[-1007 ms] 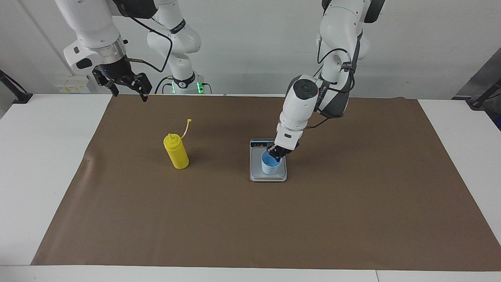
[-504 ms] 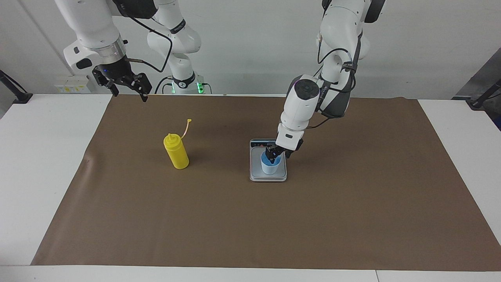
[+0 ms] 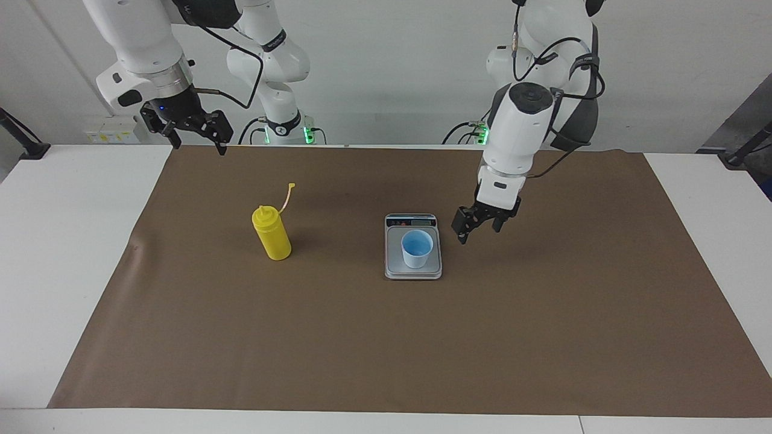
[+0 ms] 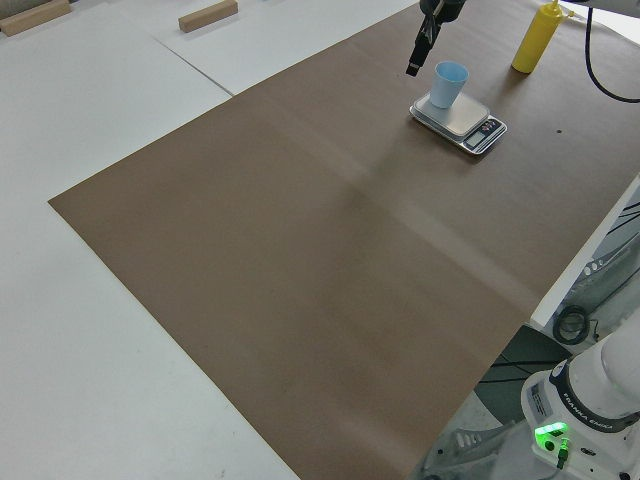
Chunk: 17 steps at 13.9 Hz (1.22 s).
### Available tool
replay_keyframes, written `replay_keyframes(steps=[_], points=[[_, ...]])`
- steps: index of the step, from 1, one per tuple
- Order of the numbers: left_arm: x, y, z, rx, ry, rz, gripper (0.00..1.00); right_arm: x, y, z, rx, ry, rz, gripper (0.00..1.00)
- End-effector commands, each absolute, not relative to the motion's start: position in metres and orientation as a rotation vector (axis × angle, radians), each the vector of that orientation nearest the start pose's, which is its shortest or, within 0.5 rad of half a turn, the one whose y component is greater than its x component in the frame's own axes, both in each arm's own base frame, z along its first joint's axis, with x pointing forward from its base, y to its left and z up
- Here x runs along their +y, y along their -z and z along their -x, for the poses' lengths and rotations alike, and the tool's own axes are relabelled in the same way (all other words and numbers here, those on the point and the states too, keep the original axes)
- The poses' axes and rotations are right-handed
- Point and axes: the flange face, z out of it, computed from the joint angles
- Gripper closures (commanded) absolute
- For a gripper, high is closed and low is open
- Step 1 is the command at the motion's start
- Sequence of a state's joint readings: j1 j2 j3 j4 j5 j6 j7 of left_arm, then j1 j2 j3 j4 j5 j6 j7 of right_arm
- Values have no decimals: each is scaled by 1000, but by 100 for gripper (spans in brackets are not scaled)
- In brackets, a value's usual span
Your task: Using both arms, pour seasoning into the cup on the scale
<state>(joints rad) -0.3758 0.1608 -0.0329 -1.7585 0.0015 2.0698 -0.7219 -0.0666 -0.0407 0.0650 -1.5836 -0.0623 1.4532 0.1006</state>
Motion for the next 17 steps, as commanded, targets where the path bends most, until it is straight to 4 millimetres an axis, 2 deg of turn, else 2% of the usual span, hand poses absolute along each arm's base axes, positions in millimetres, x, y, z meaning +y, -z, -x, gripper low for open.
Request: replay_keyframes(steps=[1,5,6,8,11,14,17], points=[[-207,-499,-574,-343,162,3156,0,-7,-621,-517,17,-117,3153,0],[-140,-515,-573,-142,80,3139,0,-22,-590,-508,-507,53,3020,0],[-125,-519,-570,-93,52,3135,0,-25,-582,-505,-592,97,2987,0],[-97,-530,-564,-11,35,3137,0,-44,-564,-496,-598,199,2895,0],[-69,-545,-559,62,30,3136,0,-57,-541,-492,-853,329,2752,0],[-51,-562,-551,198,10,3127,0,-65,-505,-490,-1043,451,2598,0],[-35,-584,-540,170,46,3127,0,-81,-471,-488,-1228,495,2480,0]])
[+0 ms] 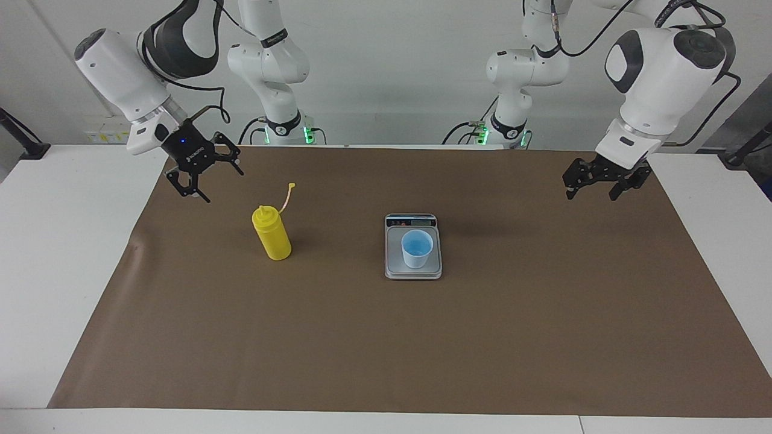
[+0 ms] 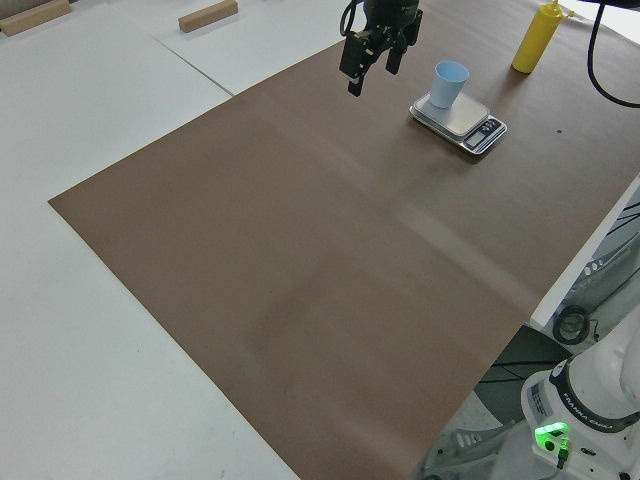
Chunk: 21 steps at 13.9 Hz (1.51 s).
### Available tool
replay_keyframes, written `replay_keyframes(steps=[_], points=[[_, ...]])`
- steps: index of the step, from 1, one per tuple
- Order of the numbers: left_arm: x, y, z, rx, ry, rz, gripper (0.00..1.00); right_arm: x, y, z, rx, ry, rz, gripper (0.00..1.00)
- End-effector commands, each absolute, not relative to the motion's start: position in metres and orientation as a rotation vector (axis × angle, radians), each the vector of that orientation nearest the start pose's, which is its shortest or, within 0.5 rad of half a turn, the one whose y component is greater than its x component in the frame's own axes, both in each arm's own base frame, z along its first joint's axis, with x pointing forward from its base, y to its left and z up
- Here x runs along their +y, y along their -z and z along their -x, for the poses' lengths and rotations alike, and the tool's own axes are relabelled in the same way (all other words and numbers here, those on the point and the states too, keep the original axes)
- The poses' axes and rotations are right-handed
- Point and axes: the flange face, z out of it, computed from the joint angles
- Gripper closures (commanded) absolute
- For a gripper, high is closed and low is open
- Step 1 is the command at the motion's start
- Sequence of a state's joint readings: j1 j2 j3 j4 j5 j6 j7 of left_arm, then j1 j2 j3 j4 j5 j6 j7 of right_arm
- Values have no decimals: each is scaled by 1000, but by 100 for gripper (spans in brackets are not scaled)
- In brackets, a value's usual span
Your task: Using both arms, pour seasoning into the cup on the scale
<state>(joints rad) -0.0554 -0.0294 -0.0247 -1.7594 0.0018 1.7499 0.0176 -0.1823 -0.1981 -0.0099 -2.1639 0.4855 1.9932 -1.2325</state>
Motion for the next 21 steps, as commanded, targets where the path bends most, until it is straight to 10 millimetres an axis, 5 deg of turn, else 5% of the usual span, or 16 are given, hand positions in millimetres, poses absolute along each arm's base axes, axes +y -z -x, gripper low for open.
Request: replay_keyframes(steps=[1,5,11,21], points=[[-36,-588,-537,167,58,3127,0,-89,-459,-489,-1263,517,2440,0],[-42,-587,-533,174,37,3127,0,-105,-410,-497,-1343,589,2289,0],[-33,-599,-534,164,2,3131,0,-102,-337,-501,-1327,713,2141,0],[-34,-600,-530,157,-5,3129,0,-39,-298,-507,-1302,880,2084,0]])
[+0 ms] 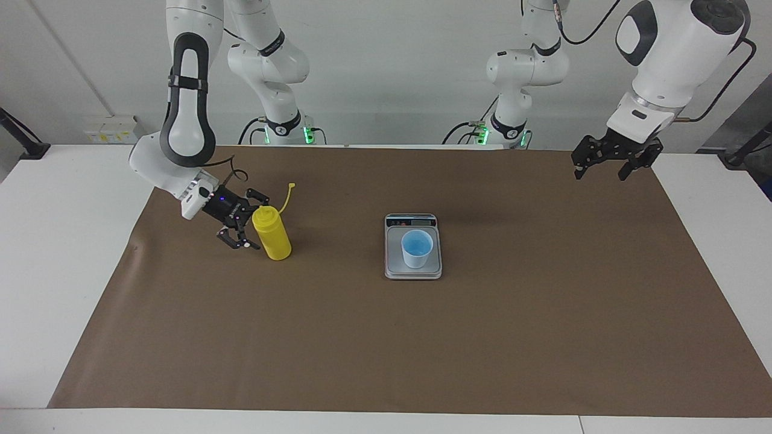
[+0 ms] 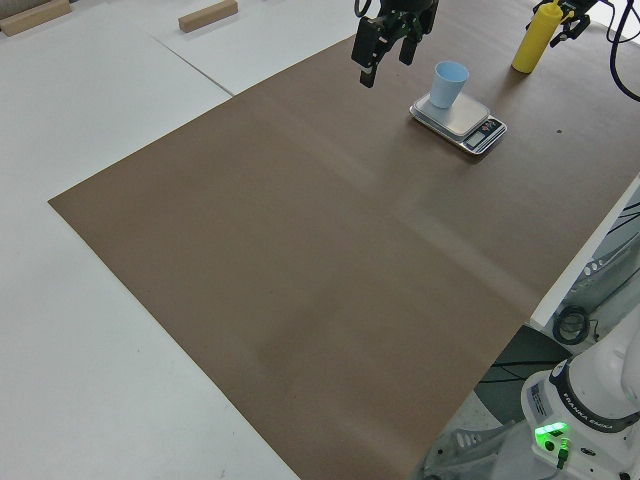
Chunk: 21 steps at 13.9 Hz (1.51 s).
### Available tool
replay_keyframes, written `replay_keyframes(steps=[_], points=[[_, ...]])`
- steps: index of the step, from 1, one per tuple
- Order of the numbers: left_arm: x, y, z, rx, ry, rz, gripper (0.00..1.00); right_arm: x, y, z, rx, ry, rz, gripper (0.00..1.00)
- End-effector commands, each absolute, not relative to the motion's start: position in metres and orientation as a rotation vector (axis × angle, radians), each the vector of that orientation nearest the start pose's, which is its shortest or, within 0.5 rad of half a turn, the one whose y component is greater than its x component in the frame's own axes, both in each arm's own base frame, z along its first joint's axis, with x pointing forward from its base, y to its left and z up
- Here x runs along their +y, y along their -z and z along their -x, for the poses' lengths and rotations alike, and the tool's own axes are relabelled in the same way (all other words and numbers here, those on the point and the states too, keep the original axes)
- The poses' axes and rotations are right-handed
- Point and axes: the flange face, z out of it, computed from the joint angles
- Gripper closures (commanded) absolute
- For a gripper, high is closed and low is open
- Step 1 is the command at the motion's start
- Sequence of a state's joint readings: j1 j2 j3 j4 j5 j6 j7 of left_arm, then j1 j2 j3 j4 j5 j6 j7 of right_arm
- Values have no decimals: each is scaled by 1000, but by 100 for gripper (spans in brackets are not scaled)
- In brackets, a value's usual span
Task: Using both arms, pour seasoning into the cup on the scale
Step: 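Grasp the yellow squeeze bottle with the right gripper and lift it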
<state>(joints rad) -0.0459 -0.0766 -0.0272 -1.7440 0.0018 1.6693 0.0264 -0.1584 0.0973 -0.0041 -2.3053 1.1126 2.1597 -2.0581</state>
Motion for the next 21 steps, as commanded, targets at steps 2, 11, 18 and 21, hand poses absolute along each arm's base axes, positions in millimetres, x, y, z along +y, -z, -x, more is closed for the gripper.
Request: replay_keyframes(steps=[2,11,18,21], points=[[-32,-600,-530,150,-5,3130,0,-38,-298,-508,-1303,881,2085,0],[-32,-600,-530,152,-5,3129,0,-39,-324,-523,-1340,884,2091,100],[-32,-600,-530,152,-5,3129,0,14,-371,-551,-1552,780,2160,100],[-32,-600,-530,152,-5,3129,0,70,-382,-559,-1620,788,2231,100]])
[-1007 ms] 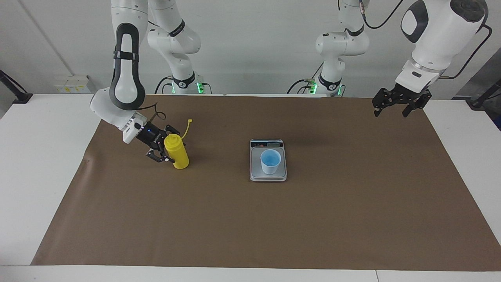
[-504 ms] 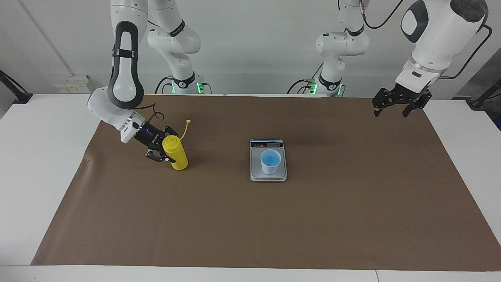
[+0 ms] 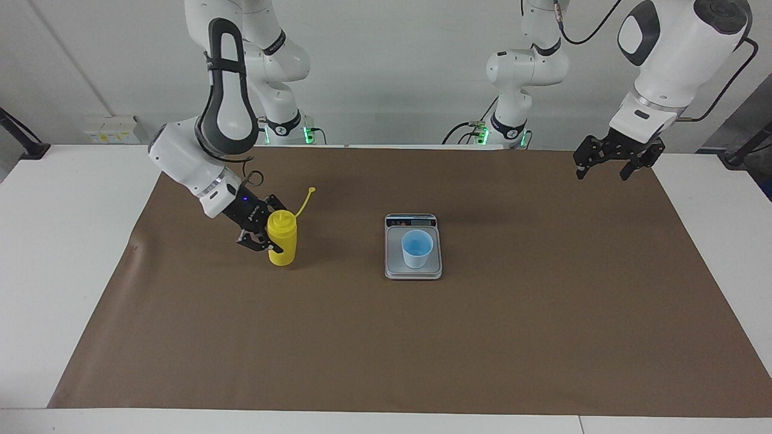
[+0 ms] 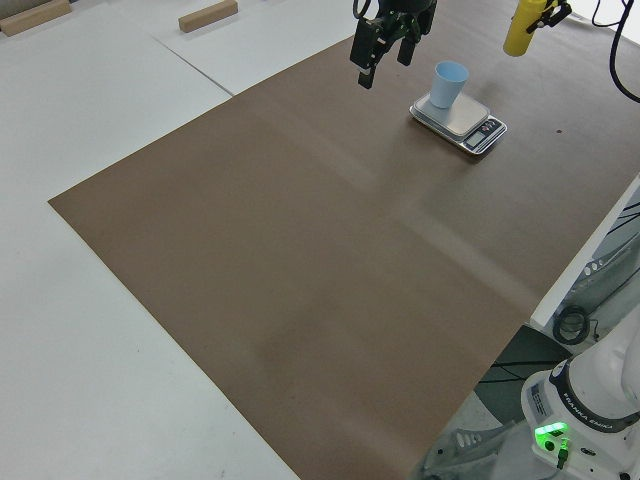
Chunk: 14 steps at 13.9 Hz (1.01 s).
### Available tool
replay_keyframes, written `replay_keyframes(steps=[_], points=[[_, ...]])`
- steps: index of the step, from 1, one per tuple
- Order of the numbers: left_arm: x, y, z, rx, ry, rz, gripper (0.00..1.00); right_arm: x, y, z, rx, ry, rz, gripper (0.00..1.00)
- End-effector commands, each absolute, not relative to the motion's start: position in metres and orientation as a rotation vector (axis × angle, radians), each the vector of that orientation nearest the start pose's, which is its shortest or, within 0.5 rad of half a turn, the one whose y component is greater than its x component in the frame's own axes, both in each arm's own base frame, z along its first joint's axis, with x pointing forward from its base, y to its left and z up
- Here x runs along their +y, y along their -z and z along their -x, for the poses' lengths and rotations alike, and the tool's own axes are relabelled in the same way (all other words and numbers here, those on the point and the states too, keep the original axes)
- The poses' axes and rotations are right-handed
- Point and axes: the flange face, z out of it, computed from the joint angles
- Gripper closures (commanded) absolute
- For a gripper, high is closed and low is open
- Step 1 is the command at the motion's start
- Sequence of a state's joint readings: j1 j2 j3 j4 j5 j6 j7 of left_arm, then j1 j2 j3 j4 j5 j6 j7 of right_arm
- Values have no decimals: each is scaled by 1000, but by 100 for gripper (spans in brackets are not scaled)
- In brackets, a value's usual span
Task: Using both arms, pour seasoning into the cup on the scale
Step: 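Carry the bottle with the right gripper over the cup and tilt it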
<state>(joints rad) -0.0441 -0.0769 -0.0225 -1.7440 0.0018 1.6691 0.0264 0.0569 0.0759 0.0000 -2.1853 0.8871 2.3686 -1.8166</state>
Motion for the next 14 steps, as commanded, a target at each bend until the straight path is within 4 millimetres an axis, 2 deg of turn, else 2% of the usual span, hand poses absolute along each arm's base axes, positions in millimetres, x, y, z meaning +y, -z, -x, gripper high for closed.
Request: replay_keyframes(steps=[1,6,9,10,12,14], points=[[-32,-600,-530,152,-5,3129,0,87,-388,-562,-1648,790,2250,100],[-32,-600,-530,152,-5,3129,0,158,-416,-579,-1795,603,2420,100],[-32,-600,-530,152,-5,3129,0,207,-433,-572,-1888,433,2536,100],[-32,-600,-530,152,-5,3129,0,213,-439,-571,-1882,393,2614,100],[-32,-600,-530,152,-5,3129,0,220,-438,-572,-1828,324,2692,100],[-32,-600,-530,152,-5,3129,0,241,-442,-587,-1822,256,2693,100]])
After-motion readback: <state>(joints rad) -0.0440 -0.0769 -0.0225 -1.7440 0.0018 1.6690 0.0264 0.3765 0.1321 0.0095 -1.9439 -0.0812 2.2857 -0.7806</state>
